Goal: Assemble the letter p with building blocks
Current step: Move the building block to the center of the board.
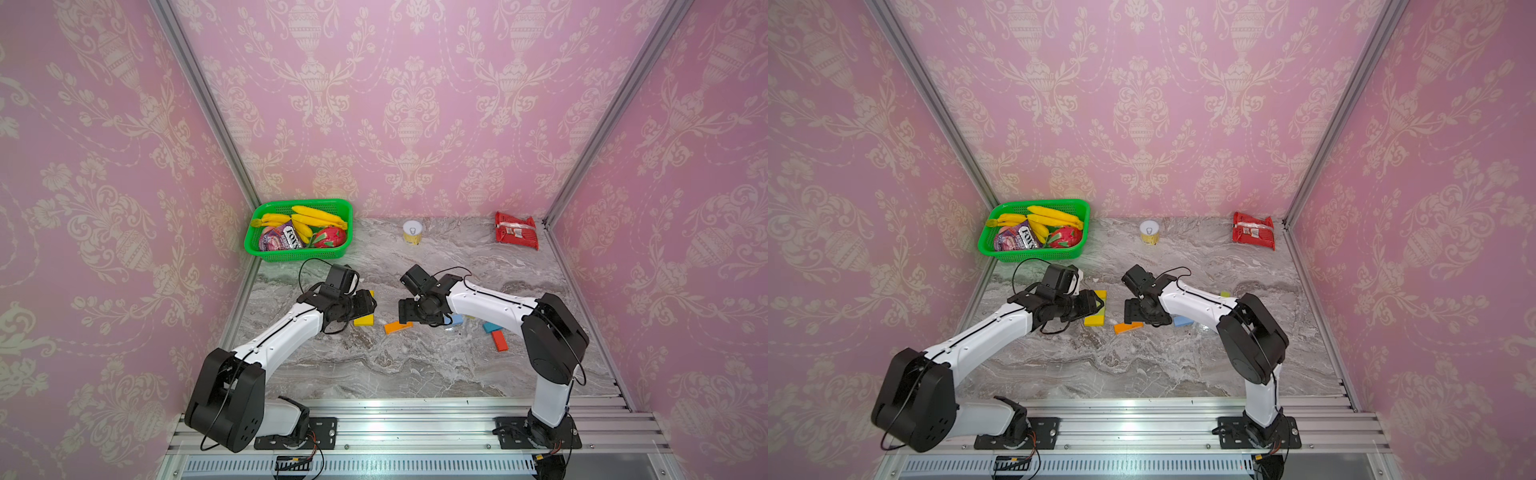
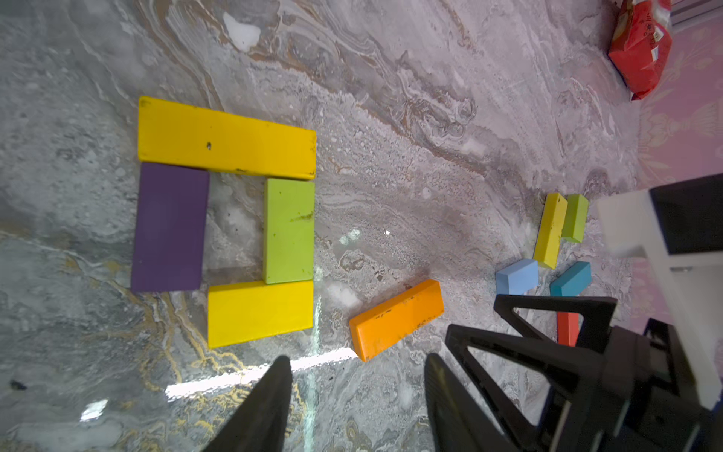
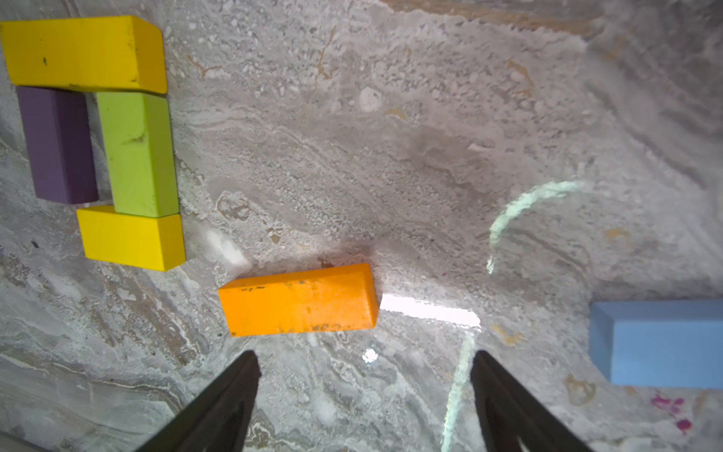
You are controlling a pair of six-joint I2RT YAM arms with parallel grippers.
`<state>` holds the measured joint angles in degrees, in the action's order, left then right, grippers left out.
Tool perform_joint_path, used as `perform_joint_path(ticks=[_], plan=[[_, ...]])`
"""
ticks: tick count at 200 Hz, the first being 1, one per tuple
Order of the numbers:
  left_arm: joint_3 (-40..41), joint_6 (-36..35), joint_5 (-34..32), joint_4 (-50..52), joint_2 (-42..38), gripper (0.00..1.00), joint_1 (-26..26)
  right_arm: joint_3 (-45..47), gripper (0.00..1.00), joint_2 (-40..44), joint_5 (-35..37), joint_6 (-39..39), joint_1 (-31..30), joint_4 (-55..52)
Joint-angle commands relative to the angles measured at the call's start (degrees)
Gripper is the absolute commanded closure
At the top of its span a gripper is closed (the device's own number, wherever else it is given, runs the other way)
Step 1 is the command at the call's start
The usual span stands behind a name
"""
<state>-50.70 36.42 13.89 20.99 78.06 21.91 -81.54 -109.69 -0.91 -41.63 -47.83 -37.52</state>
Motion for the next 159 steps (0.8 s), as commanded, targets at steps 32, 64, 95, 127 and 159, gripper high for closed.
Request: perform_joint_path(ticks=[32, 64, 95, 127, 159], plan=[[0.08, -3.64, -3.27, 3.79, -3.60, 0.42, -3.16, -12.99, 0.12, -10.54, 2.55, -4.74, -3.76, -7.45], [2.61, -3.79, -1.02, 3.51, -6.36, 0.41, -8.23, -15.61, 0.12, -12.83, 0.68, -2.55, -3.85, -5.85], [3.56, -4.92, -0.92, 4.32, -7.37, 0.41, -11.26, -19.91, 0.14, -15.31, -0.64, -0.50, -4.04, -6.19], [4.79, -3.89, -0.80, 3.63, -7.74, 0.41, -11.36, -23.22, 0.14, -17.26, -0.18, -0.16, -4.18, -9.29], [5.30, -3.88, -1.06, 3.53, -7.71, 0.41, -11.47, -20.22, 0.15, -13.68, 4.64, -1.20, -4.90, -11.08]])
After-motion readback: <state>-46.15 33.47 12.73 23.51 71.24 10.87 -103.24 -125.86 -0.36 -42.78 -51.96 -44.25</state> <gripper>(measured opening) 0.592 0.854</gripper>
